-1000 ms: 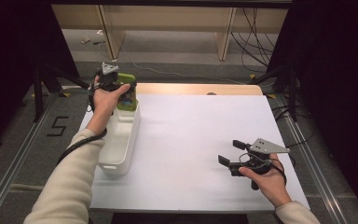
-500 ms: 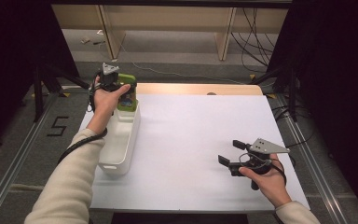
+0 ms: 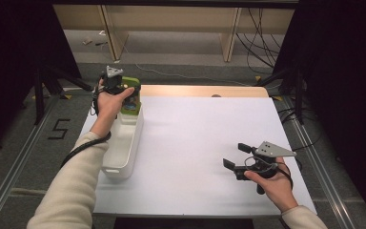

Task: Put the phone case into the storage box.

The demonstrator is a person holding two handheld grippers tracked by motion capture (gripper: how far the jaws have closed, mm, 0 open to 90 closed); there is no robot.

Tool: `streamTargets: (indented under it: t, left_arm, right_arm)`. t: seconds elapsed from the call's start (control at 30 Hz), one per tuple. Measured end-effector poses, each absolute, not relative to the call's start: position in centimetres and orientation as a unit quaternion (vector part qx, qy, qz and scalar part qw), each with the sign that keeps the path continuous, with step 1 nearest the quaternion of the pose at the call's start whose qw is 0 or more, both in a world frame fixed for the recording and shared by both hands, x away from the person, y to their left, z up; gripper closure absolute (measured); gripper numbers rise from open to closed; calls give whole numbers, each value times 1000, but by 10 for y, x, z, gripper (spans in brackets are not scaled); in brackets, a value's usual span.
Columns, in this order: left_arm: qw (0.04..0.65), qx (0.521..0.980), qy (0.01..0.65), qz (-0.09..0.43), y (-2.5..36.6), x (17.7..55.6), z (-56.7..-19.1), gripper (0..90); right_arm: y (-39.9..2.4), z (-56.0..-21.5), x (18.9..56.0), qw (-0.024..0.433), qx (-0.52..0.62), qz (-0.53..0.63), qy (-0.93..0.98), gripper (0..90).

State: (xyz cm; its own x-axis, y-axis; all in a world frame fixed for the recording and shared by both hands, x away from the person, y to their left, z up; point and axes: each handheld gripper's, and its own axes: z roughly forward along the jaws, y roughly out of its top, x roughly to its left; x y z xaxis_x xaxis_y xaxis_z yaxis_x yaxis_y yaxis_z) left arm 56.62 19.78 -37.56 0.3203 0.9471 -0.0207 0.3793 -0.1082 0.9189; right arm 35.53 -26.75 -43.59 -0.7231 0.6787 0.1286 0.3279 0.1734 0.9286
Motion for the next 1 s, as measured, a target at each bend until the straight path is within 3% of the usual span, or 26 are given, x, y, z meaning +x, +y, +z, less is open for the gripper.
streamTargets:
  t: [1.0]
  left_arm:
    - [449, 673, 504, 303, 201, 566, -385, 168]
  right_arm:
    - [-267, -436, 355, 158, 335, 547, 750, 126]
